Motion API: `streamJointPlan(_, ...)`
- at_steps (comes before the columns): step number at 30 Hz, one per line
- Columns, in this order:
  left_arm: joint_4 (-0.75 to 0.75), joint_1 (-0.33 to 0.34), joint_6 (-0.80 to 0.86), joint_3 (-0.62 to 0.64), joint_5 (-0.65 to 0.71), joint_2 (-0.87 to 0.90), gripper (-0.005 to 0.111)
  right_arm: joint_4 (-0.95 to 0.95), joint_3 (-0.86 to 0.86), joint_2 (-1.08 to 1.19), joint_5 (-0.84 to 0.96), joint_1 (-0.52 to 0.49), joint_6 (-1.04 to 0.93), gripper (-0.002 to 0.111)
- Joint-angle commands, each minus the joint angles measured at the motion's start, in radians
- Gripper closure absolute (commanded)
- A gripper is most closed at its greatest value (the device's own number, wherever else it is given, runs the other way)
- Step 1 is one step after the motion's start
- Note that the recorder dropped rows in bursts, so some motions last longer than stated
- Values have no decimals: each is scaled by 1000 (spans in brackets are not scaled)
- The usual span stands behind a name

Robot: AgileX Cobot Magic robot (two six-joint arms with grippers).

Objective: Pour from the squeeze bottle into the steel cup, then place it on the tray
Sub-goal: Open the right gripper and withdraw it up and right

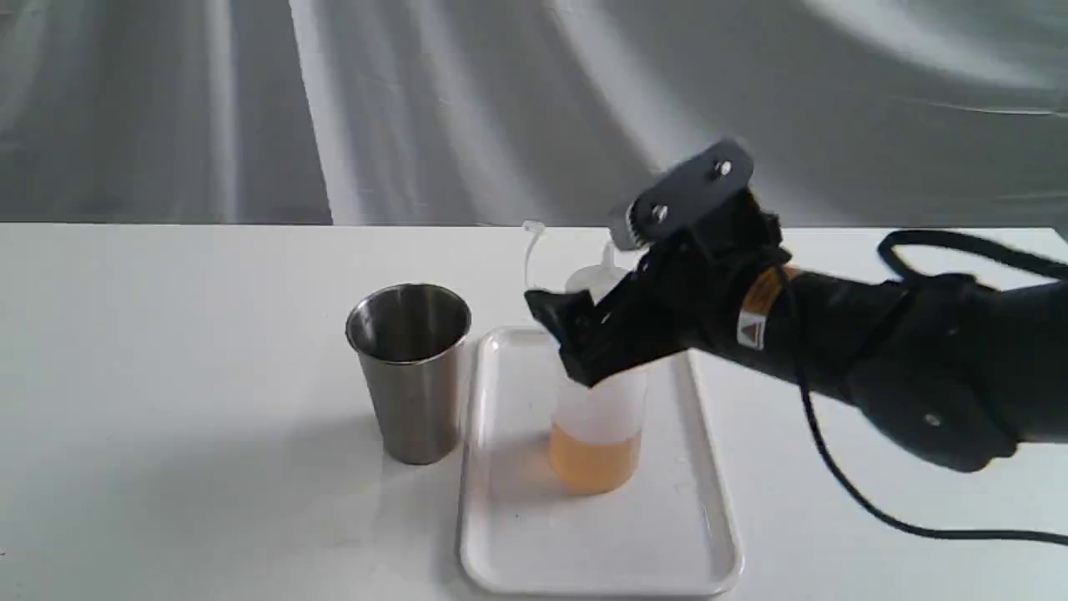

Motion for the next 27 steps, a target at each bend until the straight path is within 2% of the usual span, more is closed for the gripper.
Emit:
streamJointPlan(1,-1,2,-3,4,-8,-3,107,-4,-6,-125,33,-10,-7,16)
streamJointPlan(9,-1,2,-1,4,-8,-3,107,-4,-6,-339,167,-12,1,16)
streamJointPlan(13,-1,2,-1,4,-8,-3,107,-5,7,-454,295,-12,3,23)
streamJointPlan(16,-1,2,-1,4,-8,-3,107,-5,57,-545,302,-12,3,38)
streamJointPlan(25,-1,2,-5,4,-8,-3,107,3,231,-836,302,-12,7,102)
streamJointPlan(27,-1,2,-5,4,-8,-3,107,26,251,-893,334,-2,48,108)
